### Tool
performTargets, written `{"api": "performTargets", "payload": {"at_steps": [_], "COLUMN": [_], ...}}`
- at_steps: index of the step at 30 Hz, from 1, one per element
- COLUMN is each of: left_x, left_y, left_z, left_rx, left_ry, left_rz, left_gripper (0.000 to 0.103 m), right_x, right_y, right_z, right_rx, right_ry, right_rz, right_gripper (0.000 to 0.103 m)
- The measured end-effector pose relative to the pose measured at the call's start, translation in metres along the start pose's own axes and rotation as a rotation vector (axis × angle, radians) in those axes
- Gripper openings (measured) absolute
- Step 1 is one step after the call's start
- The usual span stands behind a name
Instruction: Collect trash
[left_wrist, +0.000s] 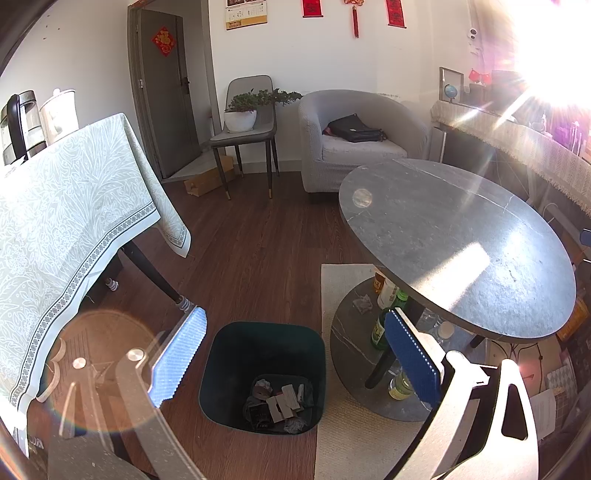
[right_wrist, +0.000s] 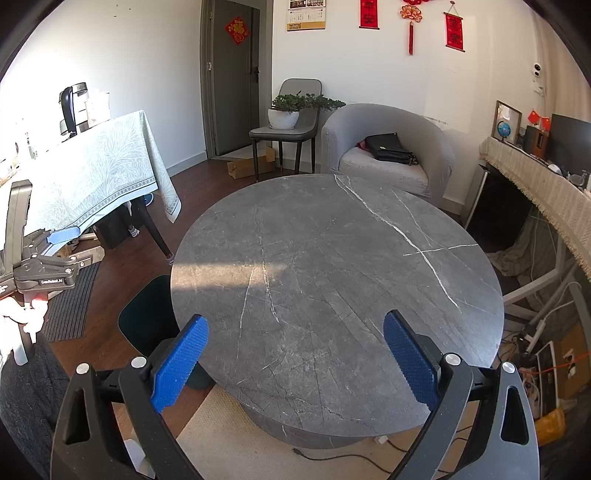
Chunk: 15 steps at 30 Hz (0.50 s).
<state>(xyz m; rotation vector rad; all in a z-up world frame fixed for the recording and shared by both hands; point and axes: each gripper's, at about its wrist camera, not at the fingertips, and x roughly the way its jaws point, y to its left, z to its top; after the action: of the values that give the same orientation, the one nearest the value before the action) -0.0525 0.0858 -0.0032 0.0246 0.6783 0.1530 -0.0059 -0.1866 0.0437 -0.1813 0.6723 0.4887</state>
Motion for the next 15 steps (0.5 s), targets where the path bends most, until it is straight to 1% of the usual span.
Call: {"api": "performTargets", "payload": {"at_steps": [15], "left_x": [0.0002], "left_y": [-0.0003], "left_z": [0.0000], "left_rx": [0.004], "left_ry": [0.002], "left_rz": [0.000], "left_gripper": [0.099], "right_x": [0.0000], "right_y": [0.0011], "right_z": [-0.0001], "right_rx": [-0.001], "right_ry": [-0.003], "right_rz": [0.000], "right_gripper": [0.097]}}
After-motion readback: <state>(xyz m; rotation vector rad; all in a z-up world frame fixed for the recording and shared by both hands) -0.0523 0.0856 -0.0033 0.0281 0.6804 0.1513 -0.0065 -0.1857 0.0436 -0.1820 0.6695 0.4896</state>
